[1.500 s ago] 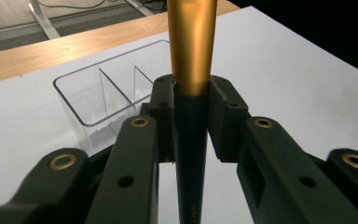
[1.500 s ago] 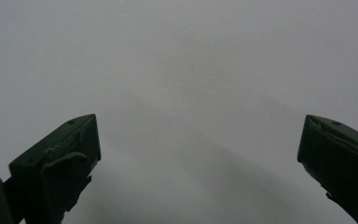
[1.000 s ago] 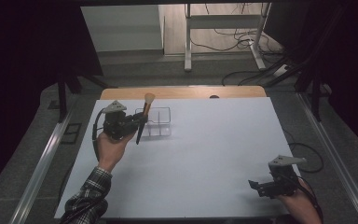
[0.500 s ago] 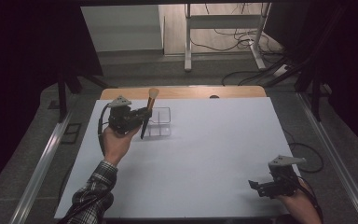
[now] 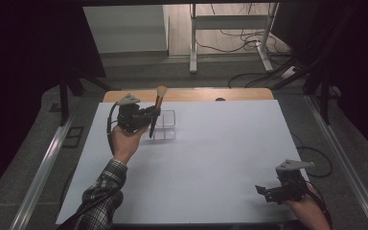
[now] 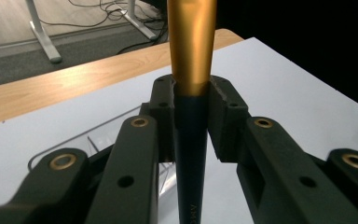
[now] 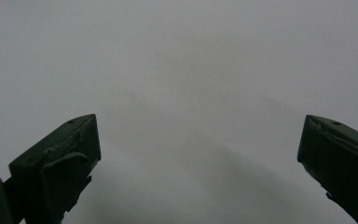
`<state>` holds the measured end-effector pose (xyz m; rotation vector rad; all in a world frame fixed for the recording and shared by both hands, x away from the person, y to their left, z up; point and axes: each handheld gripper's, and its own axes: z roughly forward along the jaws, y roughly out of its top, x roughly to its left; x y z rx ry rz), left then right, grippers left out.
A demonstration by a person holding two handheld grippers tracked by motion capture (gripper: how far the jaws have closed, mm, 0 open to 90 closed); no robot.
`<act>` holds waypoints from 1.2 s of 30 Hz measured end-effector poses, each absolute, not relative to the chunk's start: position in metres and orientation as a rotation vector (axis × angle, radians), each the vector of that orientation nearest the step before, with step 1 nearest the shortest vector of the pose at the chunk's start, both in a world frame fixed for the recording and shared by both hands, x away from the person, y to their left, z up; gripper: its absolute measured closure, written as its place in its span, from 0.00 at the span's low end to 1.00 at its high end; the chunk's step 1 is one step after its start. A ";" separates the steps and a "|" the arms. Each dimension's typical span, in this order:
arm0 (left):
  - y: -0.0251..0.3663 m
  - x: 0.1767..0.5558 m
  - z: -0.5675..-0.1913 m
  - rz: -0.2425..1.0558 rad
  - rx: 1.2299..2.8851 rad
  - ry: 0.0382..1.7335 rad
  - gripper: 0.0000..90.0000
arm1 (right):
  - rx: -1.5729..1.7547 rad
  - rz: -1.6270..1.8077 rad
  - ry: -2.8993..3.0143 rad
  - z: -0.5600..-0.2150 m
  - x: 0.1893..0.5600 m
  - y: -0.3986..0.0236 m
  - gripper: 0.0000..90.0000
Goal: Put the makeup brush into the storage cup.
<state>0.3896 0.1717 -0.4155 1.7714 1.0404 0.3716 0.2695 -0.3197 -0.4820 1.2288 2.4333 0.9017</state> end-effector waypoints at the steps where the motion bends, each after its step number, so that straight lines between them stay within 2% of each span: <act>1: 0.170 0.391 -0.415 0.377 1.771 1.038 0.82 | 1.230 0.903 2.432 -0.482 0.269 -0.320 0.00; 36: 0.140 0.428 -0.409 0.442 1.738 1.004 0.82 | 1.221 0.899 2.447 -0.483 0.269 -0.319 0.00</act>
